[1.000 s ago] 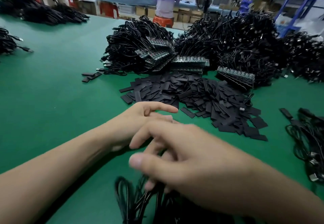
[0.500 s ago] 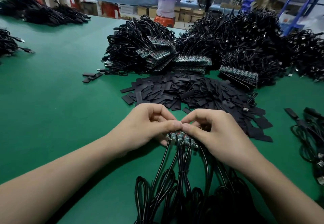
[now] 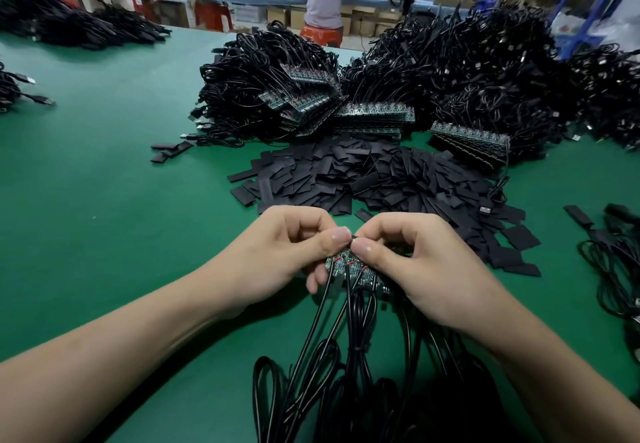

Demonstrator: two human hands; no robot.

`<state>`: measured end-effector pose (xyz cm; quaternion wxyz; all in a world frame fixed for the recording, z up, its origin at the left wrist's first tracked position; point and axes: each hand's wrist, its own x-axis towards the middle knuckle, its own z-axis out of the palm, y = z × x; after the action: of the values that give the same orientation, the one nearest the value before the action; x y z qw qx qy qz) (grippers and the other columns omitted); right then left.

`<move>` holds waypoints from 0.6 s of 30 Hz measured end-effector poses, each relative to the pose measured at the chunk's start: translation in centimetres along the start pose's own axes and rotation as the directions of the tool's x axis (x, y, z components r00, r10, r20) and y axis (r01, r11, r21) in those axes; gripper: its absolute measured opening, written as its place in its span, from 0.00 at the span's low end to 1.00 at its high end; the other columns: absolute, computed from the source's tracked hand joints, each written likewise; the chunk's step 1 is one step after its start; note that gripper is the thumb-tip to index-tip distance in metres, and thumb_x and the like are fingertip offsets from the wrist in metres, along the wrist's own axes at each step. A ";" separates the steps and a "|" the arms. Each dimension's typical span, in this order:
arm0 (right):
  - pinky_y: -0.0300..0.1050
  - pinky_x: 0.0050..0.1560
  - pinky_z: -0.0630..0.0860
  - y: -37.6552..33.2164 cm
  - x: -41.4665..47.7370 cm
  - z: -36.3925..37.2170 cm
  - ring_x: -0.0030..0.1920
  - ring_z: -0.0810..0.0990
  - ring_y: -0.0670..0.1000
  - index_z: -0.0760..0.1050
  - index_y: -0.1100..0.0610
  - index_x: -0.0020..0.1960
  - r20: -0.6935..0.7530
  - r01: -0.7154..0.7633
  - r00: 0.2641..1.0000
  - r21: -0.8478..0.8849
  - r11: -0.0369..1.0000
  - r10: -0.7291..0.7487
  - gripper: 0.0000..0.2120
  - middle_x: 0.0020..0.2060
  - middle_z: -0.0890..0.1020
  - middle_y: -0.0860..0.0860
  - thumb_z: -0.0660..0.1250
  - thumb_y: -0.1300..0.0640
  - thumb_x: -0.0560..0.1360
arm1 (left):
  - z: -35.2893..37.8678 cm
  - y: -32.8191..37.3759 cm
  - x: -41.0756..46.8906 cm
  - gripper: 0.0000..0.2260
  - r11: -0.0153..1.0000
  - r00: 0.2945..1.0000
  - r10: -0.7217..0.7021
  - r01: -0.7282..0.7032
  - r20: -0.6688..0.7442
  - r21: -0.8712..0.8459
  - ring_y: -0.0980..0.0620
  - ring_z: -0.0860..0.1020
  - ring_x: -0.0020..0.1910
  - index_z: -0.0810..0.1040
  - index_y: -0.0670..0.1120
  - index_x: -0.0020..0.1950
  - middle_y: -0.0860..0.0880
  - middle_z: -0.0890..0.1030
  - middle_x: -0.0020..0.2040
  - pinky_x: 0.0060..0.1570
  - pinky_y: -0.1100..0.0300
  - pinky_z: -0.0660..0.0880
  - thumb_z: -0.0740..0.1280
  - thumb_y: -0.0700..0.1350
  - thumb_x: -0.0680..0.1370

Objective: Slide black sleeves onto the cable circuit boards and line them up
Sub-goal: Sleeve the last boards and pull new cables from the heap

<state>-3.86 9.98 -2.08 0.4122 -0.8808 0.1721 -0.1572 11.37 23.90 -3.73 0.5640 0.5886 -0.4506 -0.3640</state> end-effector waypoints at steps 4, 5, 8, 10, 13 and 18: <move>0.38 0.42 0.70 0.2 0.1 0.0 0.34 0.75 0.39 0.83 0.51 0.43 0.086 -0.035 0.996 0.165 0.986 0.021 0.07 0.33 0.81 0.42 0.70 0.53 0.80 | -0.1 0.3 0.0 0.11 0.999 0.999 -0.022 0.024 0.042 -0.049 0.52 0.74 0.25 0.77 0.43 0.39 0.45 0.78 0.29 0.32 0.65 0.72 0.67 0.48 0.78; 0.35 0.41 0.70 0.1 0.2 0.0 0.34 0.75 0.39 0.83 0.52 0.43 0.099 -0.039 0.995 0.200 0.979 0.019 0.07 0.33 0.81 0.42 0.70 0.54 0.80 | -0.1 0.3 0.0 0.11 0.997 0.998 -0.028 0.031 0.051 -0.065 0.53 0.73 0.25 0.77 0.44 0.38 0.46 0.78 0.29 0.31 0.66 0.72 0.67 0.48 0.78; 0.32 0.41 0.72 -0.1 0.3 -0.1 0.35 0.77 0.41 0.83 0.54 0.44 0.126 -0.051 0.992 0.294 0.954 0.014 0.07 0.34 0.82 0.49 0.70 0.57 0.80 | 0.0 0.2 0.0 0.10 0.986 0.994 -0.045 0.059 0.096 -0.158 0.55 0.73 0.25 0.77 0.46 0.38 0.48 0.77 0.30 0.30 0.67 0.72 0.66 0.47 0.78; 0.35 0.44 0.75 -0.3 0.2 -0.2 0.38 0.79 0.44 0.84 0.54 0.44 0.131 -0.060 0.991 0.333 0.941 0.017 0.07 0.38 0.85 0.53 0.70 0.57 0.80 | -0.1 0.2 0.0 0.10 0.968 0.990 -0.053 0.084 0.134 -0.235 0.57 0.73 0.26 0.78 0.46 0.39 0.49 0.77 0.31 0.29 0.68 0.72 0.65 0.48 0.79; 0.38 0.44 0.73 -0.2 -0.1 -0.2 0.37 0.78 0.41 0.84 0.49 0.44 0.058 -0.073 0.996 0.211 0.975 0.062 0.06 0.36 0.84 0.45 0.71 0.51 0.79 | -0.5 0.5 0.1 0.12 0.971 0.997 -0.039 0.053 0.060 -0.234 0.56 0.72 0.25 0.80 0.49 0.37 0.49 0.76 0.31 0.29 0.67 0.72 0.69 0.53 0.77; 0.25 0.48 0.68 -1.0 -0.7 0.4 0.52 0.79 0.34 0.84 0.39 0.50 -0.157 0.017 0.987 -0.076 0.997 -0.029 0.08 0.46 0.83 0.32 0.69 0.40 0.74 | -0.6 0.7 0.3 0.07 0.982 0.963 0.187 -0.187 -0.196 0.017 0.58 0.74 0.31 0.84 0.49 0.37 0.53 0.79 0.31 0.35 0.68 0.71 0.74 0.51 0.73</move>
<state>-4.18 11.17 -1.66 0.3623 -0.8822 0.1997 -0.2249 11.96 23.83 -2.91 0.6382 0.5760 -0.4457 -0.2495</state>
